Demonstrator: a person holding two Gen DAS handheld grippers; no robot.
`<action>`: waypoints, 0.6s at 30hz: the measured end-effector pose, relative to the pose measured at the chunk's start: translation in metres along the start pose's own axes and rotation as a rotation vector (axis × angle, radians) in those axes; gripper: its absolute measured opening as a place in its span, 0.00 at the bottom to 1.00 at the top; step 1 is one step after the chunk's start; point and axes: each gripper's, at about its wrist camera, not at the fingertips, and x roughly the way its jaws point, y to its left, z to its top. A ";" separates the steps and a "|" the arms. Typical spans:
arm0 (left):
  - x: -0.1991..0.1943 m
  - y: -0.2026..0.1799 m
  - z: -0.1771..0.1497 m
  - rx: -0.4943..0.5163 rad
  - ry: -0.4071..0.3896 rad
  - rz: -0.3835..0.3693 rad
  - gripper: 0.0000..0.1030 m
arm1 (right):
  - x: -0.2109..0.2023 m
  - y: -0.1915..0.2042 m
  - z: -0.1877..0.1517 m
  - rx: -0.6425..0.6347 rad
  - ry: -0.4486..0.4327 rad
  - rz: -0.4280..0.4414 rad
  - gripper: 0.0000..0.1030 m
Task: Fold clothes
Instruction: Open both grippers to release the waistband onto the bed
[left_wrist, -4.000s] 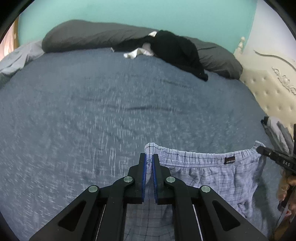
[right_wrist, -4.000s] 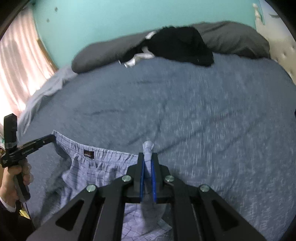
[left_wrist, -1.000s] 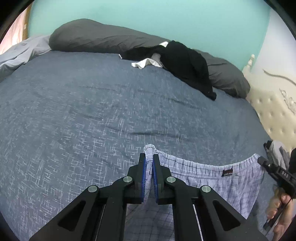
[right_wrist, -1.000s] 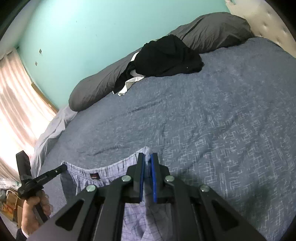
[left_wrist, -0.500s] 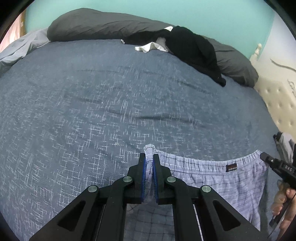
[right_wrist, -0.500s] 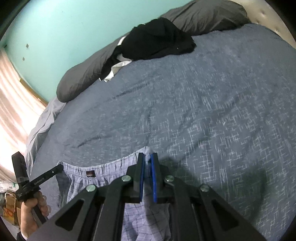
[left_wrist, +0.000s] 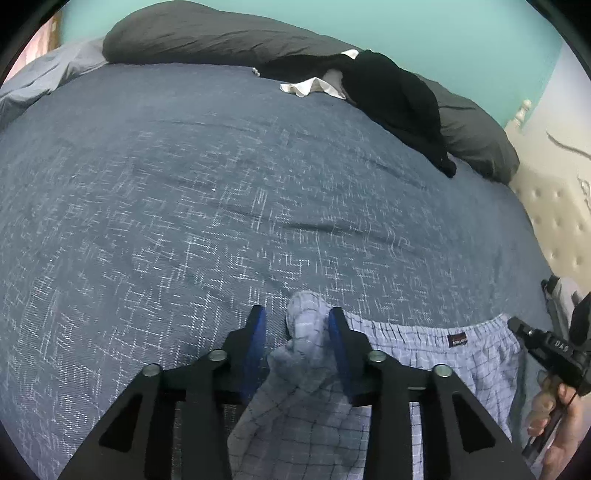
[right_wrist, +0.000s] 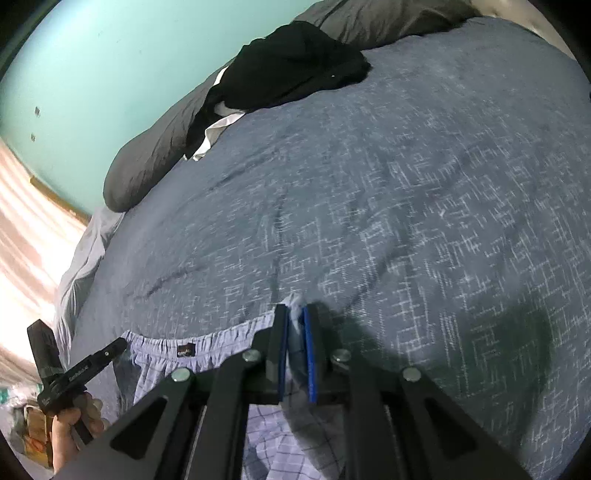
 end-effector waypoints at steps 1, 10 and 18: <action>-0.001 0.002 0.001 -0.008 -0.001 -0.006 0.44 | -0.001 -0.001 0.000 0.005 -0.002 -0.003 0.09; 0.008 0.006 -0.004 -0.037 0.034 -0.047 0.42 | -0.001 -0.005 0.002 0.046 -0.004 0.029 0.22; 0.013 0.002 -0.007 -0.007 0.039 -0.034 0.06 | 0.005 -0.001 -0.004 0.010 0.017 0.033 0.09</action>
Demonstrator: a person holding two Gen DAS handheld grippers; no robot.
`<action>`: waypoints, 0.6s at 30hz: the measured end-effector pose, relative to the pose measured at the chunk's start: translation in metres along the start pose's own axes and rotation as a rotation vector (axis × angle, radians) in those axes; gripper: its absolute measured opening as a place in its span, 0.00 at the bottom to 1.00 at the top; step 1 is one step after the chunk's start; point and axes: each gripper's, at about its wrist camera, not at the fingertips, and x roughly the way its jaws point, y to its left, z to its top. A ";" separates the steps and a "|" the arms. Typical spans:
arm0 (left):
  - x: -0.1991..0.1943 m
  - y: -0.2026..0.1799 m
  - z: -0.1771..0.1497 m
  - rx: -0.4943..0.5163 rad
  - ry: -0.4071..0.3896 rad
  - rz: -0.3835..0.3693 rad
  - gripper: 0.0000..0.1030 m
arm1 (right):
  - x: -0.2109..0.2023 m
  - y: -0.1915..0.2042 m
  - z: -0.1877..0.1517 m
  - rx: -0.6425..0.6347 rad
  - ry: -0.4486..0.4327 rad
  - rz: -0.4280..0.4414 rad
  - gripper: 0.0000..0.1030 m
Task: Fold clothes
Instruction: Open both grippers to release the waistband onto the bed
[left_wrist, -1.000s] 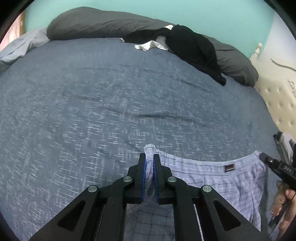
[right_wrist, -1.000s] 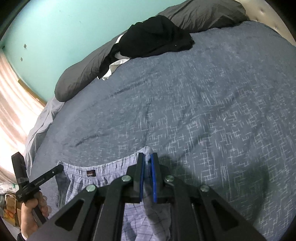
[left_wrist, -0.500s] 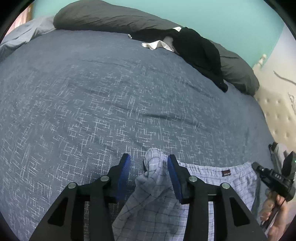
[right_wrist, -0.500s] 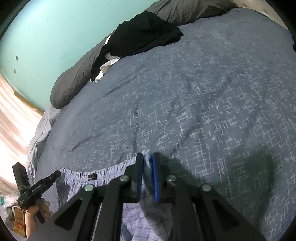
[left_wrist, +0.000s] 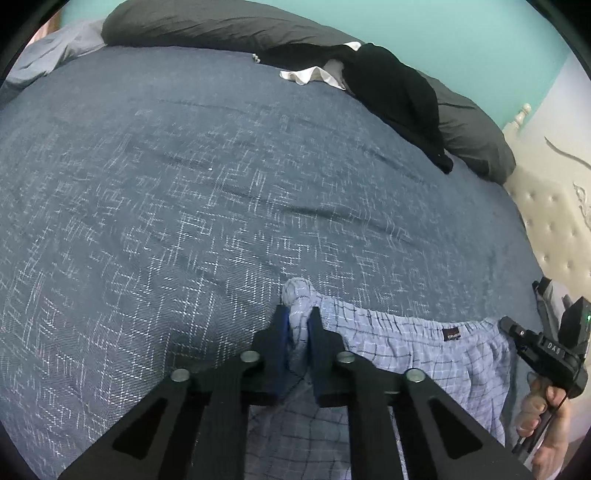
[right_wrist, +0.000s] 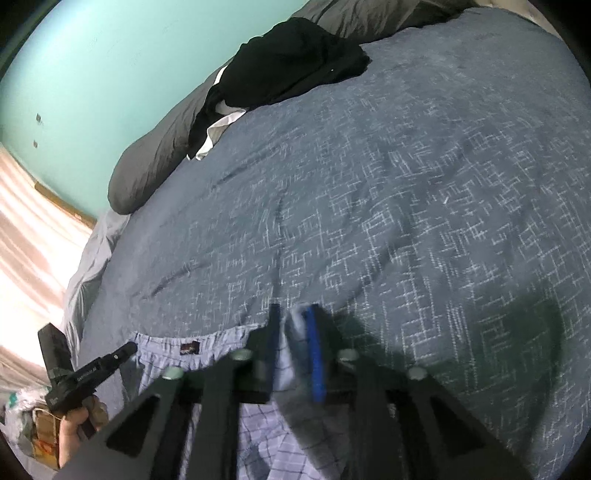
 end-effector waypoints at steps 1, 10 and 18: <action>0.000 -0.001 0.000 0.002 -0.003 -0.001 0.05 | 0.000 0.000 0.000 -0.001 -0.001 0.001 0.08; -0.016 -0.005 0.009 0.018 -0.075 -0.007 0.04 | -0.020 0.004 0.004 0.000 -0.118 0.053 0.04; -0.007 -0.005 0.009 0.037 -0.060 -0.006 0.04 | -0.012 0.002 0.003 0.019 -0.111 0.077 0.04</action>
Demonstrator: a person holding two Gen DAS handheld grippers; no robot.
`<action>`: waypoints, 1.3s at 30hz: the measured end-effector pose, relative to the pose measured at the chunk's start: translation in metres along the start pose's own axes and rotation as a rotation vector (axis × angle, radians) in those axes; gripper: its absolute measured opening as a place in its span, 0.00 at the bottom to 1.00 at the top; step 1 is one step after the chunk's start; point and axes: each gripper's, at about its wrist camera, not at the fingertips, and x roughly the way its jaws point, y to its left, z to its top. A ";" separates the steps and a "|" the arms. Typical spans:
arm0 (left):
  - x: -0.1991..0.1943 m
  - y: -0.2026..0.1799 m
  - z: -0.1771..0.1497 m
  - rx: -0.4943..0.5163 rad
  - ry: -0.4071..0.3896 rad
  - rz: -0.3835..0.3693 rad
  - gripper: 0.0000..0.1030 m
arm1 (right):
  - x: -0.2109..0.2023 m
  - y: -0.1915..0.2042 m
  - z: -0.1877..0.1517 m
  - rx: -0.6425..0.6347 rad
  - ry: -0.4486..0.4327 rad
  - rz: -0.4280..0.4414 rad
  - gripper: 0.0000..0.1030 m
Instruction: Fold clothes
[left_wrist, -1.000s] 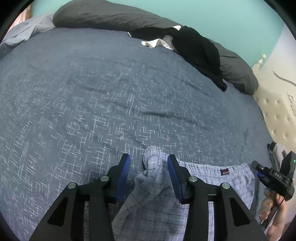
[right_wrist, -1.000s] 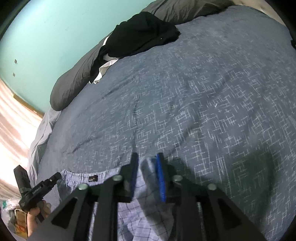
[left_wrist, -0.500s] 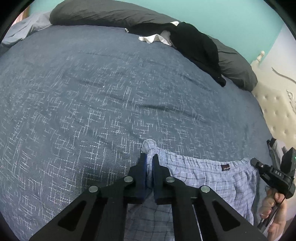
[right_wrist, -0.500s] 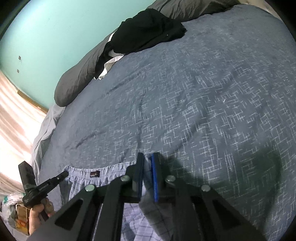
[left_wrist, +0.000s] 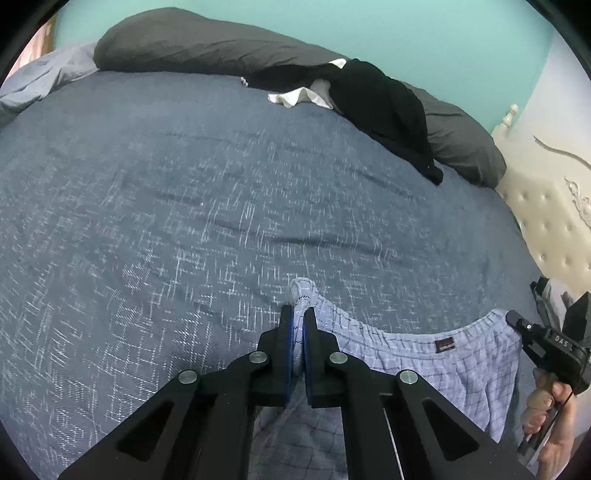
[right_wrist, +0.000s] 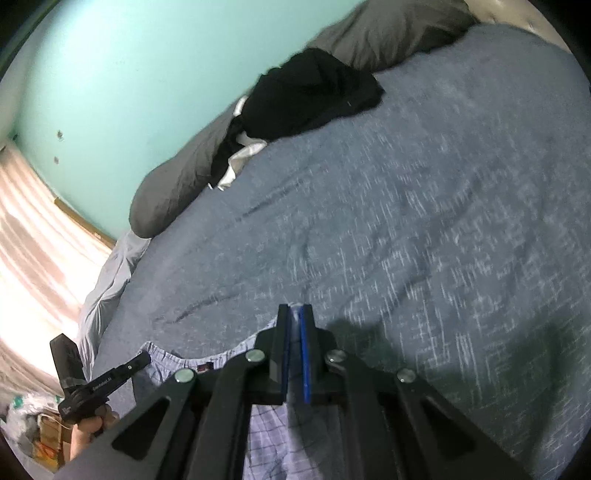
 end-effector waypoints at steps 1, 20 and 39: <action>0.002 0.001 -0.001 -0.001 0.006 0.005 0.04 | 0.003 -0.001 -0.001 0.004 0.010 -0.005 0.04; -0.048 0.007 -0.004 -0.063 -0.049 -0.012 0.44 | -0.039 -0.011 -0.010 0.108 -0.044 -0.086 0.16; -0.139 0.015 -0.105 -0.104 -0.022 0.041 0.44 | -0.101 -0.010 -0.114 0.124 0.121 -0.128 0.25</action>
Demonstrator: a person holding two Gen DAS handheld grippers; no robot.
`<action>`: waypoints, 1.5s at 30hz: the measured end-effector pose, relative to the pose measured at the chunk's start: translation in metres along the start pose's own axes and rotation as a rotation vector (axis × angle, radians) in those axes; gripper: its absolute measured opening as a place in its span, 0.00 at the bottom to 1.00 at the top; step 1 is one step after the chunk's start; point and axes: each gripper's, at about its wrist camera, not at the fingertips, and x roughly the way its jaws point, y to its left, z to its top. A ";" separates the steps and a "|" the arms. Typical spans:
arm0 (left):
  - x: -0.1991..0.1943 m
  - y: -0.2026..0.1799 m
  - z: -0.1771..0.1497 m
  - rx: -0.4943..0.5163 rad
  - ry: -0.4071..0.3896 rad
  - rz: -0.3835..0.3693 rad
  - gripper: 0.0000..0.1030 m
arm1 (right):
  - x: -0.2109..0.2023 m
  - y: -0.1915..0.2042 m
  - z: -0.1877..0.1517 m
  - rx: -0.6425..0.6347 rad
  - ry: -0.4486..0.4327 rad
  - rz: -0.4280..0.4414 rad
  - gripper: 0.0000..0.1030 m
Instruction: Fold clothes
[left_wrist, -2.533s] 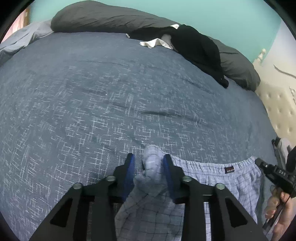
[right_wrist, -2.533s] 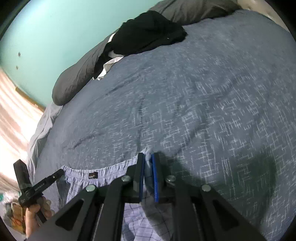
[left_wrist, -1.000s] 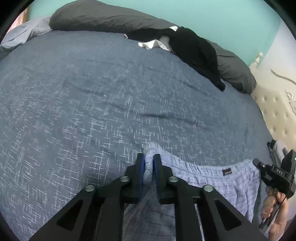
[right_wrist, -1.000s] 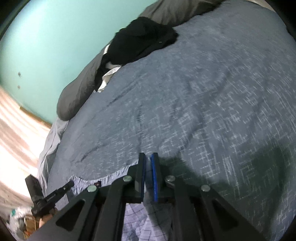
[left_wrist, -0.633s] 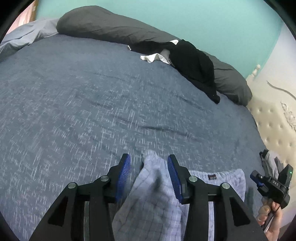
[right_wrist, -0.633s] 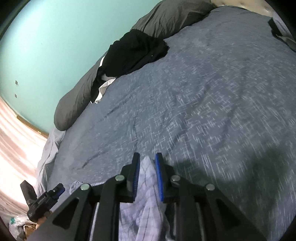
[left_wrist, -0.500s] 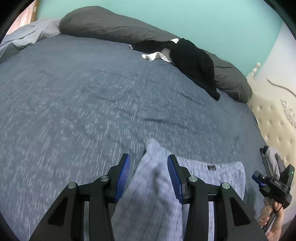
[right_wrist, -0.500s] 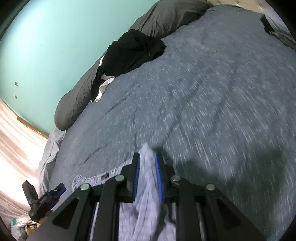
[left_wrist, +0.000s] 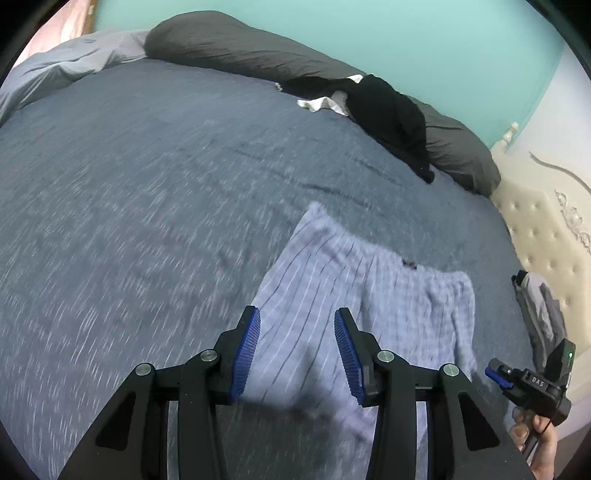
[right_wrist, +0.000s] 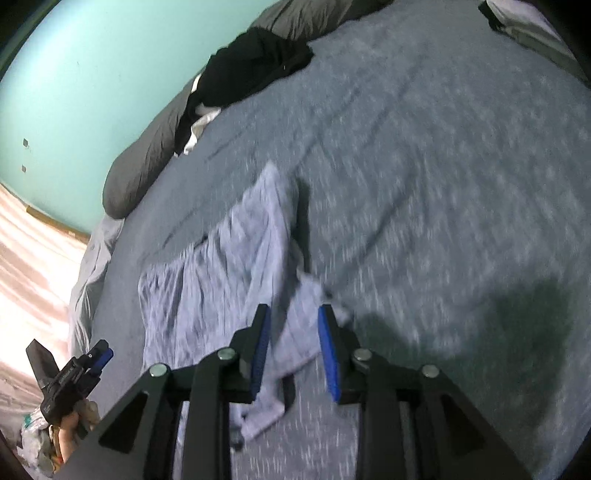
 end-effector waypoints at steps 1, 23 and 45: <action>0.001 0.002 -0.005 -0.010 0.004 0.001 0.45 | 0.003 0.001 -0.004 -0.005 0.007 -0.001 0.25; 0.018 0.017 0.000 -0.053 -0.004 0.033 0.45 | 0.026 -0.032 0.004 0.171 0.043 0.073 0.15; 0.022 0.016 0.000 -0.046 0.008 0.040 0.45 | -0.006 -0.068 0.010 0.289 -0.104 0.024 0.03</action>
